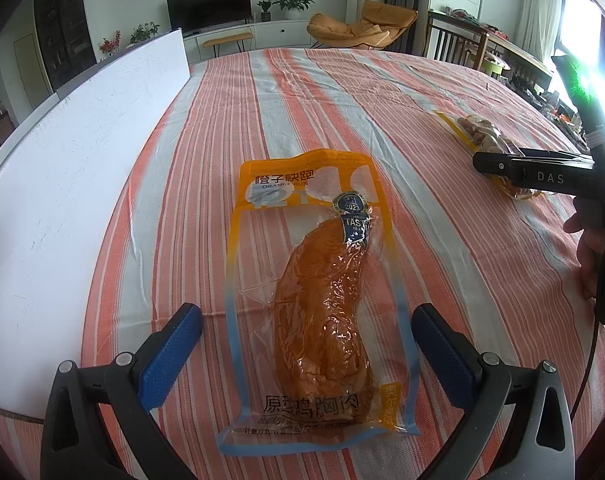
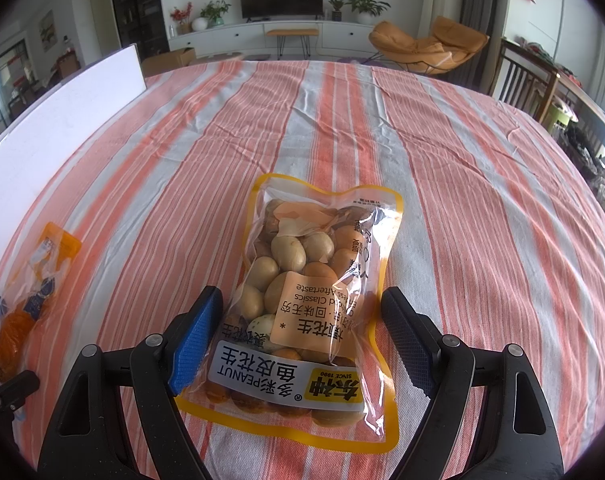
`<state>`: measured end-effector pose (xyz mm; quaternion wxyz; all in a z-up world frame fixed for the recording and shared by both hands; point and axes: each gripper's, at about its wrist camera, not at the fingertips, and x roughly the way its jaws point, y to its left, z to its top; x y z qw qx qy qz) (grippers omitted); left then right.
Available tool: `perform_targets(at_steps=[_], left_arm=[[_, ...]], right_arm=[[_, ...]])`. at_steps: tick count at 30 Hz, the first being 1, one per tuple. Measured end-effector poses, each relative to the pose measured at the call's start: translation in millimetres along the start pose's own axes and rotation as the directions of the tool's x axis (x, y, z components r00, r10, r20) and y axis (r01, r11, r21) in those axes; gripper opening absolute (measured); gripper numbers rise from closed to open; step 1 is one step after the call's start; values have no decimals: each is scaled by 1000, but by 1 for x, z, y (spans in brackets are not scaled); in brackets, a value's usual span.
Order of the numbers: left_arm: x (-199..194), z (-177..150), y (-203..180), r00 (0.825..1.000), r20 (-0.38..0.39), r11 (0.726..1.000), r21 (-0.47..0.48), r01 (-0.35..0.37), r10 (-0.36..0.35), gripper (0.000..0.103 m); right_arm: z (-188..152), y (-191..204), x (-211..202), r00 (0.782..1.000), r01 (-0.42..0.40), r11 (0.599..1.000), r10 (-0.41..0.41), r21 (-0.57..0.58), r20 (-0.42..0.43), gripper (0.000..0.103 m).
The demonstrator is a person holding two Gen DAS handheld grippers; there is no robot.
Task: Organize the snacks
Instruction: 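Grasp the orange meat bag with the left tool while the right tool grasps the peanut bag, then carry both bags over the white box and open both tools to drop them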
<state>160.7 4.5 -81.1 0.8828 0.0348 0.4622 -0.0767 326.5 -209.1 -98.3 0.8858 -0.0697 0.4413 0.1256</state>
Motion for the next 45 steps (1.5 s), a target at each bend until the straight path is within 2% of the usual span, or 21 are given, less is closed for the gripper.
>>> perform_targets(at_steps=[2, 4, 6, 8, 9, 11, 13, 16, 17, 20, 22, 25, 28, 30, 32, 35, 37, 40, 42, 43, 45], left_arm=[[0, 1, 1, 1000, -14, 1000, -4, 4, -4, 100], [-2, 5, -2, 1000, -5, 1000, 6, 3, -3, 78], [-3, 8, -1, 1000, -19, 1000, 9, 10, -10, 76], [-6, 8, 2, 1000, -9, 1000, -2, 29, -29, 71], [-13, 9, 6, 999, 8, 999, -30, 45, -45, 62], [-27, 12, 14, 995, 38, 991, -87, 97, -94, 44], [-35, 13, 26, 980, 46, 966, -165, 198, -193, 44], [-41, 10, 38, 974, 67, 950, -216, 225, -216, 44], [-42, 6, 44, 969, 77, 938, -243, 248, -236, 44], [-54, 0, 60, 945, 122, 890, -318, 328, -305, 44], [-71, 1, 67, 934, 159, 876, -328, 354, -318, 44], [-111, 9, 89, 907, 258, 845, -345, 409, -334, 44], [-141, 19, 122, 893, 332, 829, -369, 420, -305, 44], [-156, 27, 155, 897, 360, 830, -394, 394, -255, 44], [-163, 32, 187, 921, 351, 847, -425, 318, -170, 45], [-162, 35, 237, 953, 300, 853, -486, 192, -43, 46], [-156, 33, 263, 969, 243, 852, -516, 90, 45, 51], [-142, 24, 284, 978, 162, 837, -547, -24, 134, 63], [-135, 14, 294, 976, 143, 825, -563, -57, 165, 74], [-133, 11, 296, 976, 138, 821, -567, -61, 167, 83], [-130, 9, 290, 972, 145, 822, -566, -71, 184, 86]], right_arm=[[0, -1, -1, 1000, 0, 1000, 0, 4, -2, 85], [0, -1, -2, 1000, -8, 1000, 8, 1, -9, 86], [4, -3, 0, 998, -26, 999, 25, -19, -52, 86], [12, -6, 2, 991, -28, 999, 23, -30, -134, 75], [14, -8, 0, 987, -13, 1000, 11, -17, -159, 64], [17, -14, -8, 983, -4, 1000, 9, 24, -185, 62], [14, -19, -19, 984, -54, 995, 67, 80, -168, 62], [9, -22, -39, 977, -150, 976, 170, 156, -125, 62], [8, -21, -49, 971, -195, 964, 215, 179, -102, 62], [13, -11, -66, 961, -254, 947, 270, 198, -60, 63], [19, -1, -78, 954, -285, 938, 298, 195, -37, 63], [31, 19, -93, 940, -334, 926, 341, 177, -11, 63], [51, 46, -108, 916, -397, 905, 400, 155, 13, 63], [69, 71, -117, 897, -442, 889, 441, 124, 32, 63], [90, 105, -125, 871, -491, 868, 489, 75, 50, 63], [118, 167, -131, 823, -567, 824, 566, 8, 56, 63], [131, 210, -130, 800, -597, 801, 598, -43, 48, 63], [139, 264, -123, 787, -611, 785, 616, -105, 29, 65], [141, 293, -112, 782, -616, 777, 623, -133, 17, 69], [141, 307, -104, 787, -609, 779, 617, -148, 14, 71], [140, 326, -93, 802, -588, 792, 597, -167, 6, 73]])
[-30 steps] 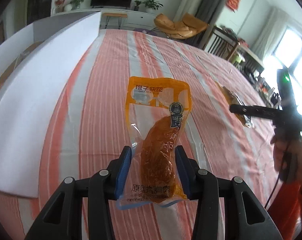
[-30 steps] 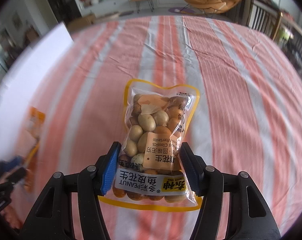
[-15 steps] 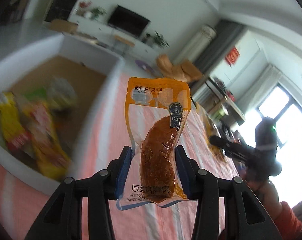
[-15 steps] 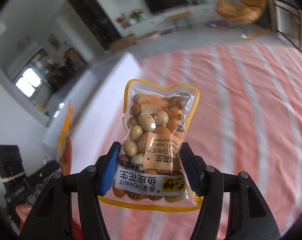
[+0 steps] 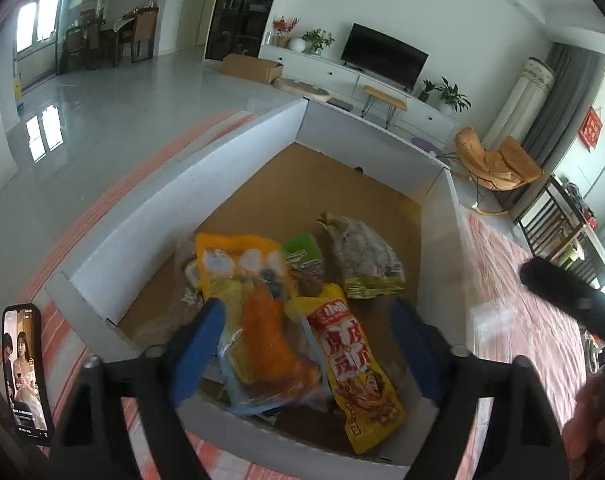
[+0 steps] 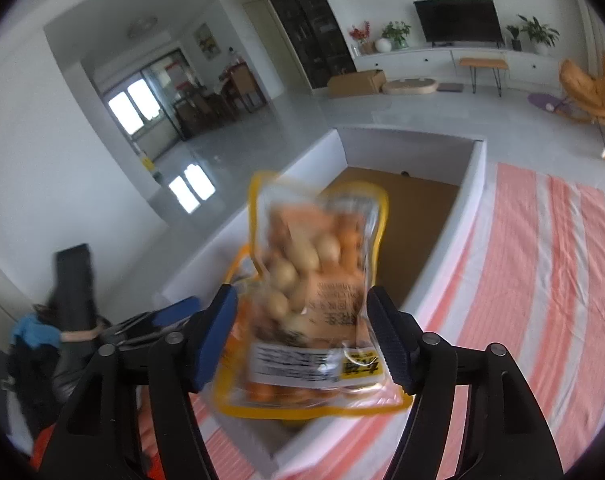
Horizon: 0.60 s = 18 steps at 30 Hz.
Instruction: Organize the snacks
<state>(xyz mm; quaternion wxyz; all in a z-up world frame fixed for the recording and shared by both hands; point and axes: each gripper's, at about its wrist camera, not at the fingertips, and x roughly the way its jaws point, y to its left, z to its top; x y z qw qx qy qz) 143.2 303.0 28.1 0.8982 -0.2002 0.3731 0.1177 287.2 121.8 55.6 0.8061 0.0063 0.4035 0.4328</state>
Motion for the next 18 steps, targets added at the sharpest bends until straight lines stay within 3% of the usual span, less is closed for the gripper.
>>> perform_targets(at_steps=[3, 10, 12, 15, 18], left_arm=[[-2, -6, -6, 999, 22, 999, 33, -40, 39, 92], [-26, -19, -23, 982, 114, 979, 124, -164, 150, 93], [-38, -18, -30, 969, 155, 968, 136, -212, 191, 103], [-50, -12, -32, 951, 228, 968, 88, -235, 210, 103], [-55, -6, -13, 950, 202, 971, -10, -241, 238, 103]], right_arm=[[-2, 8, 19, 999, 41, 999, -42, -35, -35, 73], [-8, 6, -3, 995, 97, 992, -97, -85, -1, 73], [-8, 3, -10, 995, 100, 992, -100, -75, 4, 73], [-9, 4, -17, 995, 103, 992, -103, -66, 3, 73], [-8, 12, -17, 993, 115, 990, -116, -81, -10, 73]])
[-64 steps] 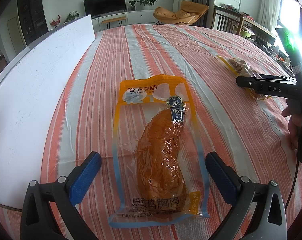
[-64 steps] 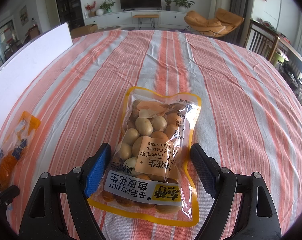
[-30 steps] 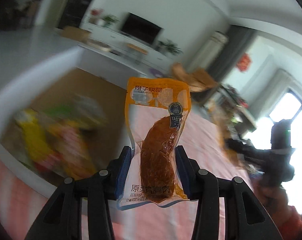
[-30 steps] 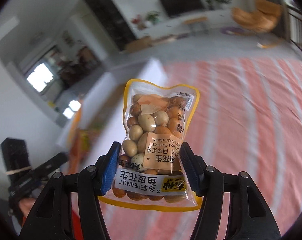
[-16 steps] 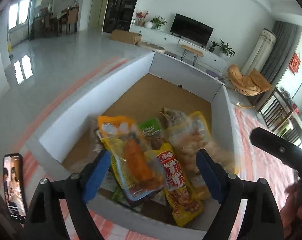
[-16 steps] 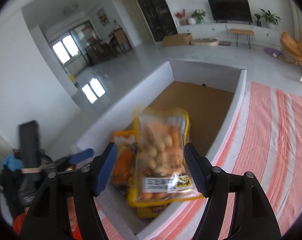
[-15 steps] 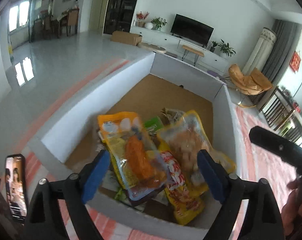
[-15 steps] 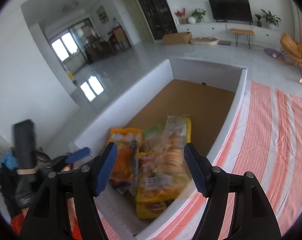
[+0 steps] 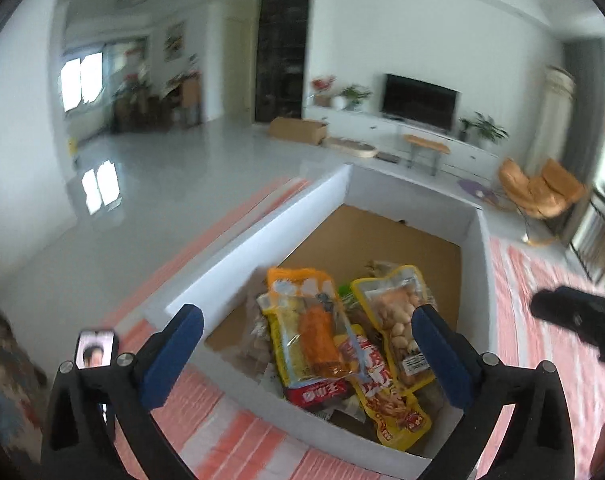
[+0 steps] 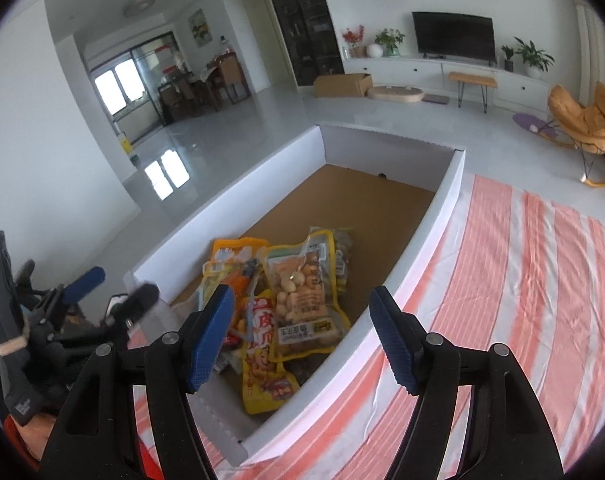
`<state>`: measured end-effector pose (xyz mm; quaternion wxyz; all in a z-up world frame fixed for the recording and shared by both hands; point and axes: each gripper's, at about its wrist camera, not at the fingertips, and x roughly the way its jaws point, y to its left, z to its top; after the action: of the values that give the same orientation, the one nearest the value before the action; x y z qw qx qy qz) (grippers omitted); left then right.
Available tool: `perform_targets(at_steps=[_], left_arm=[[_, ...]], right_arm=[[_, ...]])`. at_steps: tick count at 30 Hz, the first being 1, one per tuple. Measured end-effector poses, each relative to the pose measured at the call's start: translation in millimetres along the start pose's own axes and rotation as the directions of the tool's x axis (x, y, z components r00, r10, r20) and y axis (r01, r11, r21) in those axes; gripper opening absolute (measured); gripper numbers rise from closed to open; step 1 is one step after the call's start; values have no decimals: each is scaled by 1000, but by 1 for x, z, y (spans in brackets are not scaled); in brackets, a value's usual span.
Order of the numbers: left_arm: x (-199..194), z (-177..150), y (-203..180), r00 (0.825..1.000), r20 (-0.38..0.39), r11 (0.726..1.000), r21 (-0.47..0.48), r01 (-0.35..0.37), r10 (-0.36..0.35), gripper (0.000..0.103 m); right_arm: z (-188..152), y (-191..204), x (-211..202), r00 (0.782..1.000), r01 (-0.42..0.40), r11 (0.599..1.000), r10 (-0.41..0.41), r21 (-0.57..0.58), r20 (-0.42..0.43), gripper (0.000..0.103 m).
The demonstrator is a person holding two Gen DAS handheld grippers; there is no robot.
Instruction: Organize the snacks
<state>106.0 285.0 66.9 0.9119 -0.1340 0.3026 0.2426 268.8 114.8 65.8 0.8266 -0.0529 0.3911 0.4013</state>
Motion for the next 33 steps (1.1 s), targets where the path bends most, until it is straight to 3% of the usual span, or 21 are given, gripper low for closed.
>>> perform_targets(at_steps=[4, 7, 12, 28, 33], left_arm=[[8, 0, 18, 998, -37, 999, -29, -45, 44, 103], [8, 0, 22, 993, -17, 993, 27, -114, 115, 103], [2, -4, 17, 989, 22, 982, 116, -147, 146, 103], [-11, -1, 10, 997, 51, 986, 153, -69, 62, 103], [-8, 1, 7, 999, 7, 985, 166, -51, 51, 103]], right_arm=[[0, 16, -1, 999, 28, 999, -29, -37, -27, 73], [-1, 26, 0, 998, 32, 998, -34, -57, -45, 73], [-3, 40, 6, 997, 32, 996, -38, -88, -70, 73], [-11, 54, 14, 990, 80, 987, -95, -142, -101, 73], [-11, 54, 16, 989, 89, 986, -105, -140, -108, 73]])
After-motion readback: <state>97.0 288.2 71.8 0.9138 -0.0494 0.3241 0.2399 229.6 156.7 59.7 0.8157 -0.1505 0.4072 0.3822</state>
